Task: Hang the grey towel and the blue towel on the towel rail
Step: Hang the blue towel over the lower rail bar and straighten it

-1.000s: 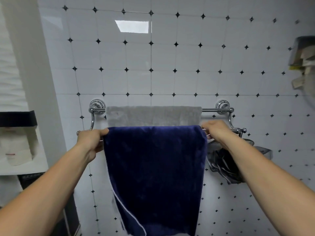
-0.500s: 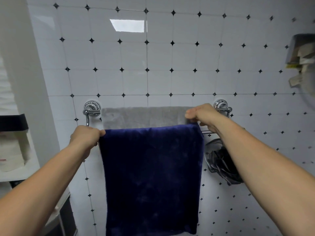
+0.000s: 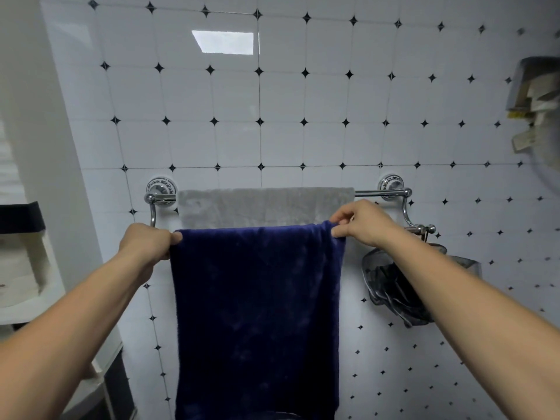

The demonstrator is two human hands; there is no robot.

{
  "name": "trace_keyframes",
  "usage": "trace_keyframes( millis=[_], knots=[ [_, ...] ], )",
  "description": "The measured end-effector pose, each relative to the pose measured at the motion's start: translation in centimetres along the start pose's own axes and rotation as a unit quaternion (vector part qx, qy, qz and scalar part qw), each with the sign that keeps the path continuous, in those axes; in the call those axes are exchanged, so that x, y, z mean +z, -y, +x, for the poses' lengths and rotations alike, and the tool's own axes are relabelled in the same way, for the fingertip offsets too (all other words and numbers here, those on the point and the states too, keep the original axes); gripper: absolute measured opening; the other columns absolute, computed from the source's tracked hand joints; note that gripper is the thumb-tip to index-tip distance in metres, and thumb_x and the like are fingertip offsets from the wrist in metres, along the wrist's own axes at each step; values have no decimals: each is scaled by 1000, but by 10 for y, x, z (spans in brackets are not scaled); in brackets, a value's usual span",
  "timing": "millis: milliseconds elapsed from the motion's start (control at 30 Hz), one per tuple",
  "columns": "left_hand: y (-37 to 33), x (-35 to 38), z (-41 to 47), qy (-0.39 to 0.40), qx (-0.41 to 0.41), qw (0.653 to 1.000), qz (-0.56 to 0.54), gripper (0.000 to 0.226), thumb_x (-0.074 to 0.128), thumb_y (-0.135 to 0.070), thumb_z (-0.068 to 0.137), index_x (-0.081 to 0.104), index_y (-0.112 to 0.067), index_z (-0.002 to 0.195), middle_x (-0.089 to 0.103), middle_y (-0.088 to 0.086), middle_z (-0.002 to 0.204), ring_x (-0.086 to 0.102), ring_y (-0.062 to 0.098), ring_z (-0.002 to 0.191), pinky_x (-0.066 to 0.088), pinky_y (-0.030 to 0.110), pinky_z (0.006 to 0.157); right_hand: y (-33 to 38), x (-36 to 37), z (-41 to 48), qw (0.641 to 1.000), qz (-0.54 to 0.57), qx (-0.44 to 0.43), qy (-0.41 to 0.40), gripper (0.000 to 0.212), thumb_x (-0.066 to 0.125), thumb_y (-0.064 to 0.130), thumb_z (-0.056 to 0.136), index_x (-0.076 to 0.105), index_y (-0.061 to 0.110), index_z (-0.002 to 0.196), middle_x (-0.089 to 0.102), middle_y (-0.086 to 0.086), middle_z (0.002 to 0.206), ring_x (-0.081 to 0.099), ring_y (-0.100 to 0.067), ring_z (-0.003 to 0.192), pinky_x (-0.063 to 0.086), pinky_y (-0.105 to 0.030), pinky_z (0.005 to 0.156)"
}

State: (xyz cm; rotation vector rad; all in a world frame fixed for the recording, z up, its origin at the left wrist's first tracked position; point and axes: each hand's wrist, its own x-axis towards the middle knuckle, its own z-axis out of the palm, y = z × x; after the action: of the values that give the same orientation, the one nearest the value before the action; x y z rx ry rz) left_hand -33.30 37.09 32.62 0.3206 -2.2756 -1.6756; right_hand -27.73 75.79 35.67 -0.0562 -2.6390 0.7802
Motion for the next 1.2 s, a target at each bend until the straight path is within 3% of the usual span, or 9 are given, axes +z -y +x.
trace_keyframes(
  millis=[133,300,400,500,667,833,933,1033,1200],
  knots=[
    [0,0,0,-7,-3,1000,3,22,75,-16,76,67,3,83,73,20,84,70,34,83,36,32,60,12,6,5,999,-22,0,-33,11,68,15,70,70,26,74,74,6,81,68,-17,85,54,-36,85],
    [0,-1,-2,-13,-16,1000,-4,24,77,-15,74,67,4,83,73,20,85,69,35,85,47,35,71,16,13,5,993,-111,-45,-11,32,52,9,78,61,22,106,70,-1,105,62,-26,104,49,-33,84],
    [-2,-8,0,-45,-22,999,-16,26,79,-14,72,66,4,85,71,19,86,66,33,83,51,39,81,7,-1,5,988,-141,-61,20,30,45,5,82,44,22,107,65,5,94,61,-28,98,42,-33,73],
    [-6,-16,0,-51,-20,998,-43,28,80,-11,72,66,7,89,68,15,81,59,27,70,45,32,67,-14,-19,5,996,-75,-25,-34,28,44,3,85,41,21,105,60,9,82,61,-27,91,43,-33,72],
    [-1,-3,-16,-12,-28,998,-62,23,77,-10,75,65,4,90,67,12,81,58,23,70,39,35,71,-38,-8,-1,987,-80,85,-106,35,45,8,87,51,20,119,64,-9,119,58,-32,111,45,-36,86],
    [2,-2,-20,38,-28,994,-100,15,74,-16,80,66,-5,86,66,7,77,58,20,68,38,33,65,-36,-11,-7,986,-34,76,-146,22,48,33,87,64,19,84,72,-4,92,64,-31,91,51,-39,78],
    [3,-5,-18,43,-24,994,-99,12,74,-14,78,65,-6,78,65,9,78,56,20,66,40,32,65,-32,1,-11,998,-3,50,-32,5,67,25,82,69,21,81,70,0,81,65,-26,85,53,-41,83],
    [1,-10,-19,30,-23,996,-84,18,80,-16,71,66,-6,73,66,10,78,56,23,71,44,40,79,-29,-6,-6,994,-81,59,-50,9,65,26,84,67,22,76,71,4,80,64,-20,81,49,-32,74],
    [-2,-16,-22,27,0,995,-92,14,83,-7,67,69,-11,68,67,4,69,55,17,64,41,30,65,-23,-9,-2,989,-105,70,-83,19,54,18,85,60,14,68,68,-4,76,64,-28,80,52,-38,77]
  ],
)
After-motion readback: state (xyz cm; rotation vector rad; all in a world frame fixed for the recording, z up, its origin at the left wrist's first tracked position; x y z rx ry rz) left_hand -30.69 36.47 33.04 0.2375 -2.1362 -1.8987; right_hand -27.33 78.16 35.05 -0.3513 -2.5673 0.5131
